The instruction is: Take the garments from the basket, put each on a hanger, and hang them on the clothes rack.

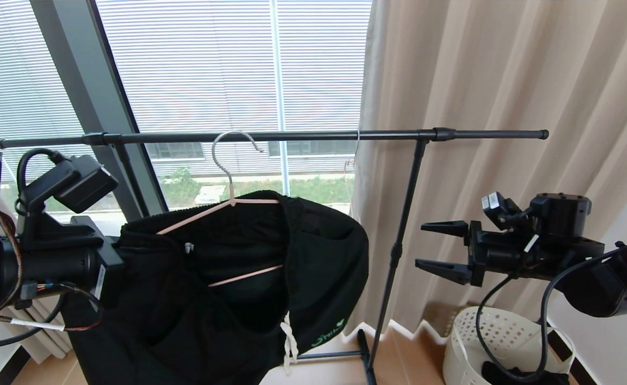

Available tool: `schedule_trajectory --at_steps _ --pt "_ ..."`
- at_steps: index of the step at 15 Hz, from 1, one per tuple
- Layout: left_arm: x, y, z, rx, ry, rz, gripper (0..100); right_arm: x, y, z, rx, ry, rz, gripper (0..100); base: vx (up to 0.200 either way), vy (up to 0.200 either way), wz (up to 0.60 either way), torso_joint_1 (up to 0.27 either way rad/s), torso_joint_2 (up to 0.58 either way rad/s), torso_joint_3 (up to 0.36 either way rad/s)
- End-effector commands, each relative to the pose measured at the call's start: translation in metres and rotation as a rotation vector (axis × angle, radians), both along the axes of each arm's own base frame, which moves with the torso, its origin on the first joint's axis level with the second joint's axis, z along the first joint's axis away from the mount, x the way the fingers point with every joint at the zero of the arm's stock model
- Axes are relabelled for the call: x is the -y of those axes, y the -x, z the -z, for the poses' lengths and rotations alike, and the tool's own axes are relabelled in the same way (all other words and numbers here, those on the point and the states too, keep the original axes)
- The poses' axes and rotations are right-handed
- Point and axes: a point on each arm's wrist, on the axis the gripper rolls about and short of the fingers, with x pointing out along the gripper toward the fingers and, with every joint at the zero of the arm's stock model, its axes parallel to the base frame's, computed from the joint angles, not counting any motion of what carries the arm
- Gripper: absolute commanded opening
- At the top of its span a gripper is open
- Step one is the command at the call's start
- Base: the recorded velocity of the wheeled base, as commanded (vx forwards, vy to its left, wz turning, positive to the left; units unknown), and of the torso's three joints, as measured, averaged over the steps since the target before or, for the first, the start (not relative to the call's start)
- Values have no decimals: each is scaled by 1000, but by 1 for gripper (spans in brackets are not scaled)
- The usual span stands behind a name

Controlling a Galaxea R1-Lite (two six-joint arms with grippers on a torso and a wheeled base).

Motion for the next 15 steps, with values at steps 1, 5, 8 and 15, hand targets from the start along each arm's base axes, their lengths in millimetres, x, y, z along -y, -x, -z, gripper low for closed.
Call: schedule_trajectory --at_steps 1,5,8,15 --pt "-8 -5 0 -11 11 -49 0 -30 9 -17 31 31 50 100 0 0 0 0 0 0" --pt "-12 -7 3 -31 21 -80 0 -51 25 -47 -2 -40 97 100 0 0 0 0 0 0" --pt "-11 -12 11 -66 -3 -90 0 -56 30 -50 11 -34 114 100 0 0 0 0 0 0" --pt "5 -37 44 -143 -233 -191 0 -56 28 -49 10 -31 122 100 0 0 0 0 0 0"
